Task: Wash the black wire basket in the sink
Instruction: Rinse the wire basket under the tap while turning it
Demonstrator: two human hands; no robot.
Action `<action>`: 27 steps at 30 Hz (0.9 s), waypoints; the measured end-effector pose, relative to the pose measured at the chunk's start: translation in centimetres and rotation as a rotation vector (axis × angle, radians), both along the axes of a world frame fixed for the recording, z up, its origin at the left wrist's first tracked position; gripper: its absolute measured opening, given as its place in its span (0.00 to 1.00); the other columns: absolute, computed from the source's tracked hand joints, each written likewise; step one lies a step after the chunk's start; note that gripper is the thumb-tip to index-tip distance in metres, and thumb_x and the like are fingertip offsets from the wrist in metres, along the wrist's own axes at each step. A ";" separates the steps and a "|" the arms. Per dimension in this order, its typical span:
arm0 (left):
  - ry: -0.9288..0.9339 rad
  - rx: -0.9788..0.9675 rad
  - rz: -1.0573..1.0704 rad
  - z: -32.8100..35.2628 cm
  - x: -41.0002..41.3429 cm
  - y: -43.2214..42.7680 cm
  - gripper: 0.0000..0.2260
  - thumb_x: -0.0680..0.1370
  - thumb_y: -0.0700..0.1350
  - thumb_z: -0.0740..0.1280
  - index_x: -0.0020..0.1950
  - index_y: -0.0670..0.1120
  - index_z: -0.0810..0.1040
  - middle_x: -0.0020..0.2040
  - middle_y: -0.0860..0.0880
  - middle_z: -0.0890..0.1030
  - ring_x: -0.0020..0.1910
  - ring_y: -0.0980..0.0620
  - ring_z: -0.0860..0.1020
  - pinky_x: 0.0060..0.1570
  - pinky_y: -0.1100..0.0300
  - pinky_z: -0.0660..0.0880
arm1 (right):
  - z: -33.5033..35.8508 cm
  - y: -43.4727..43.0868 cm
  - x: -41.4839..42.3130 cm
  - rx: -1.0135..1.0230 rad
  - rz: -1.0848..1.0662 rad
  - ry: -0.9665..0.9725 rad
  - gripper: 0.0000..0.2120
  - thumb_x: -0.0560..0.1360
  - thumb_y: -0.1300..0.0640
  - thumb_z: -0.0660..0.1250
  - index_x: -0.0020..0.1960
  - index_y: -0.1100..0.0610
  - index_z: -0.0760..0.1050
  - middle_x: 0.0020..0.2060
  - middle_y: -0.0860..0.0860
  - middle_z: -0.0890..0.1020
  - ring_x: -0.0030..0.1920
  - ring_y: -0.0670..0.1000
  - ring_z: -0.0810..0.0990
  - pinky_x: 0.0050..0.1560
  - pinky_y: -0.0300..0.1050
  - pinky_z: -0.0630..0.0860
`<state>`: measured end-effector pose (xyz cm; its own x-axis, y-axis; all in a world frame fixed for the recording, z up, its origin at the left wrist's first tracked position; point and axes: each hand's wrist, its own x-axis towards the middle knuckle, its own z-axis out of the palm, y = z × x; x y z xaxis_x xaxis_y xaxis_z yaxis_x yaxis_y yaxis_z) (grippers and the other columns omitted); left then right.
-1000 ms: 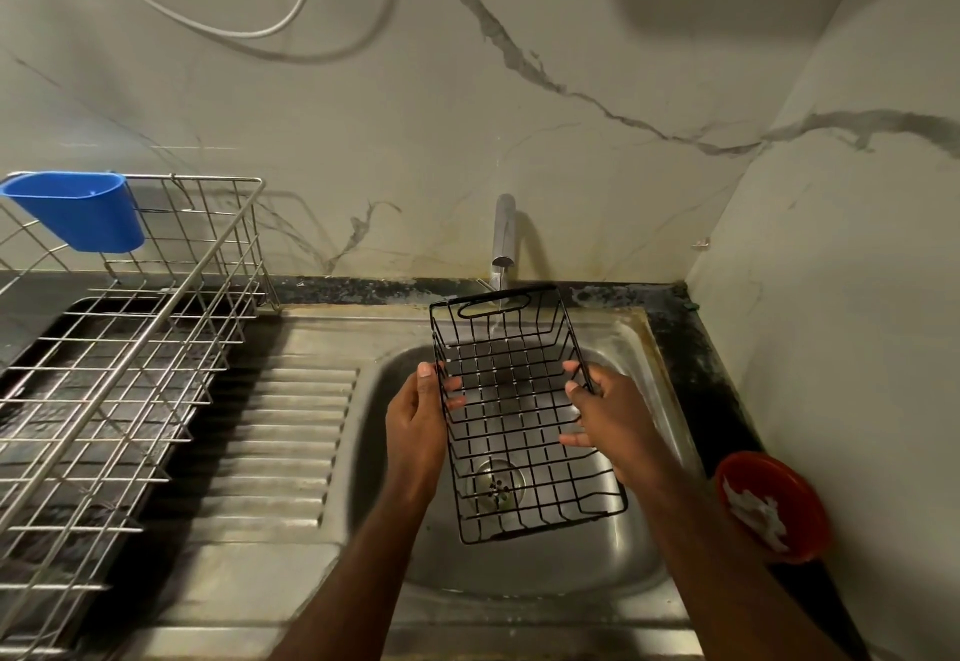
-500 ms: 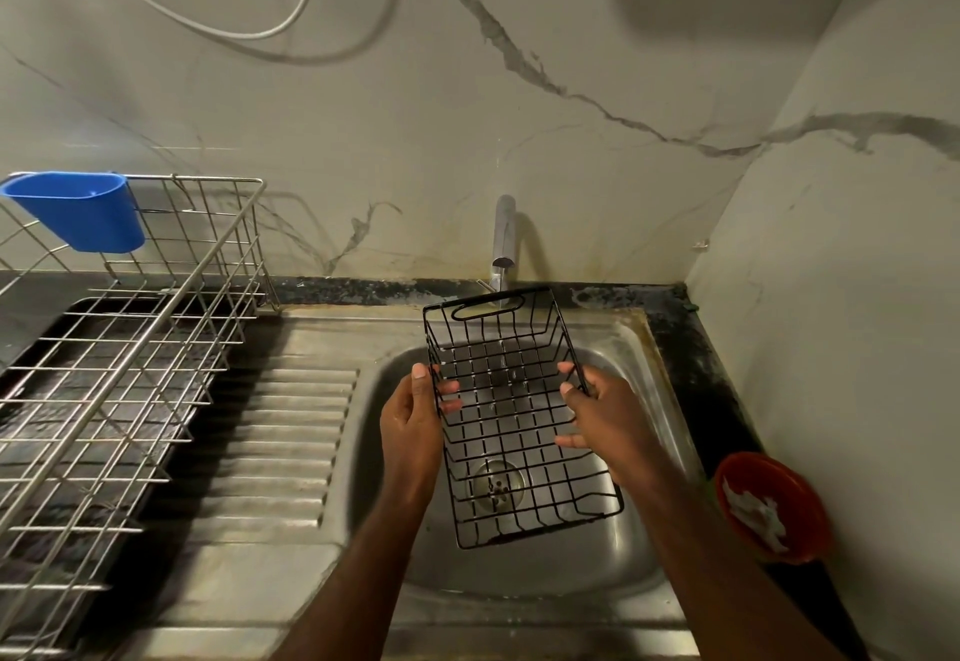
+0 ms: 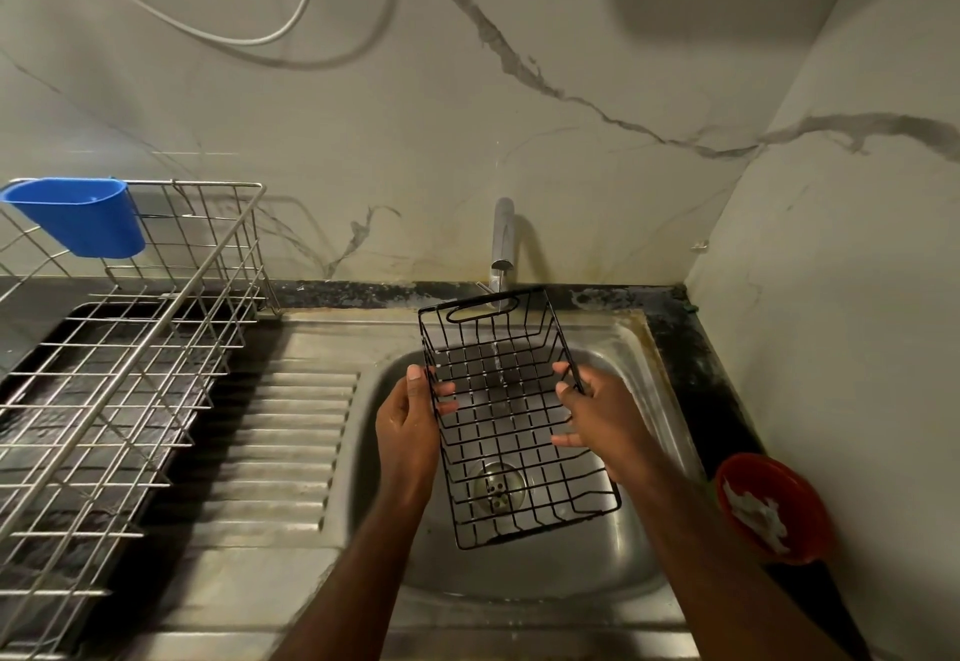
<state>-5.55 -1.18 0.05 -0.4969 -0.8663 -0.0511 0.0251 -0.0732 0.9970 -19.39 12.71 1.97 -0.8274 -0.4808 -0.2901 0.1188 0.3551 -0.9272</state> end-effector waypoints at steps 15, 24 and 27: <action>-0.009 -0.005 0.045 0.1 0.6 -0.3 0.21 0.79 0.63 0.55 0.55 0.52 0.81 0.45 0.45 0.85 0.45 0.48 0.85 0.53 0.49 0.80 | 0.5 -0.5 0.2 0.008 0.038 0.007 0.17 0.81 0.62 0.62 0.68 0.51 0.73 0.69 0.58 0.71 0.50 0.47 0.77 0.38 0.45 0.83; -0.002 -0.020 0.066 0.2 0.7 -0.1 0.21 0.79 0.62 0.55 0.53 0.50 0.81 0.43 0.44 0.85 0.43 0.48 0.84 0.49 0.52 0.79 | 0.7 -0.3 0.5 0.024 0.051 0.023 0.18 0.81 0.61 0.62 0.70 0.51 0.72 0.68 0.58 0.72 0.45 0.51 0.79 0.37 0.45 0.82; 0.002 -0.012 0.095 0.1 0.7 -0.2 0.22 0.80 0.61 0.55 0.54 0.46 0.81 0.42 0.43 0.85 0.40 0.49 0.84 0.49 0.51 0.80 | 0.8 -0.5 0.6 0.024 0.063 0.027 0.18 0.81 0.61 0.62 0.70 0.51 0.72 0.68 0.57 0.72 0.51 0.55 0.81 0.38 0.44 0.83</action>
<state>-4.87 -1.37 0.20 -0.4124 -0.9102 -0.0392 0.0332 -0.0581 0.9978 -18.80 12.25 2.79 -0.8032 -0.5256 -0.2803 0.0705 0.3833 -0.9209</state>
